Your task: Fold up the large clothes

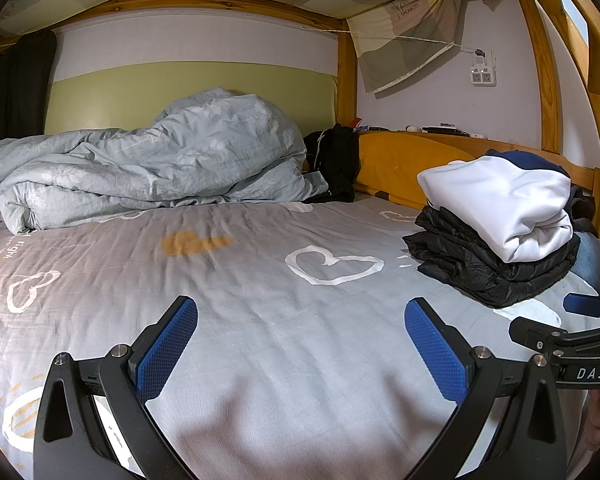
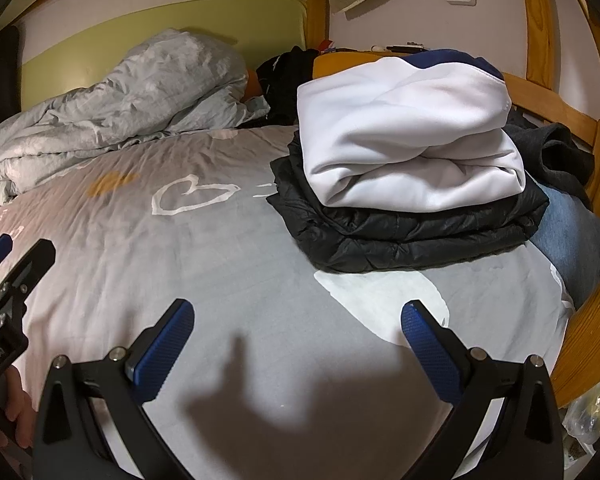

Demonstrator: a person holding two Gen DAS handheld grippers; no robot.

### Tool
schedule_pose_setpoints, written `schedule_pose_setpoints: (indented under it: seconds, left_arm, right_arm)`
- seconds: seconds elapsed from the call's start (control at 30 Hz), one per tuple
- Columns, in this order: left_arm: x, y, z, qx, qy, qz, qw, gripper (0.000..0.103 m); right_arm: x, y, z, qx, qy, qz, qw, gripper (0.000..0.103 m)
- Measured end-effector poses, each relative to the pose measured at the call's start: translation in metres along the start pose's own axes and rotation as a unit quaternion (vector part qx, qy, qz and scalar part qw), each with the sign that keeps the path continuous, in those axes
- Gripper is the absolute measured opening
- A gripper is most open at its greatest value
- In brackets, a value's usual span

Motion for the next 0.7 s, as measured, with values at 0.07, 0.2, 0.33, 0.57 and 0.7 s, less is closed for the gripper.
schedule_pose_setpoints:
  seconds: [0.07, 0.2, 0.33, 0.57, 0.7]
  left_arm:
    - [0.0005, 0.0001, 0.0004, 0.0, 0.0, 0.0, 1.0, 0.103]
    - [0.0, -0.0001, 0.0, 0.0, 0.0, 0.0, 1.0, 0.103]
    - [0.0007, 0.0002, 0.0006, 0.0, 0.0, 0.0, 1.0, 0.103]
    - [0.0, -0.0002, 0.0001, 0.0, 0.0, 0.0, 1.0, 0.103]
    - [-0.0001, -0.0003, 0.0001, 0.0, 0.0, 0.0, 1.0, 0.103]
  right_arm:
    - [-0.0006, -0.0001, 0.0, 0.0, 0.0, 0.001, 1.0, 0.103]
    - [-0.0002, -0.0001, -0.0002, 0.0, 0.0, 0.0, 1.0, 0.103]
    - [-0.0003, -0.0002, -0.0002, 0.0, 0.0, 0.0, 1.0, 0.103]
    - [-0.0014, 0.0002, -0.0007, -0.001, 0.001, 0.0, 1.0, 0.103]
    - [-0.0022, -0.0001, -0.0004, 0.0, 0.001, 0.0, 1.0, 0.103]
Point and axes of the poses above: each gripper's, at about its wrist camera, not at the fingertips, and z roughly against the way its jaws point, x to its left, y to its underside, the point moved 10 cm from there along -z, roughly the way its jaws point
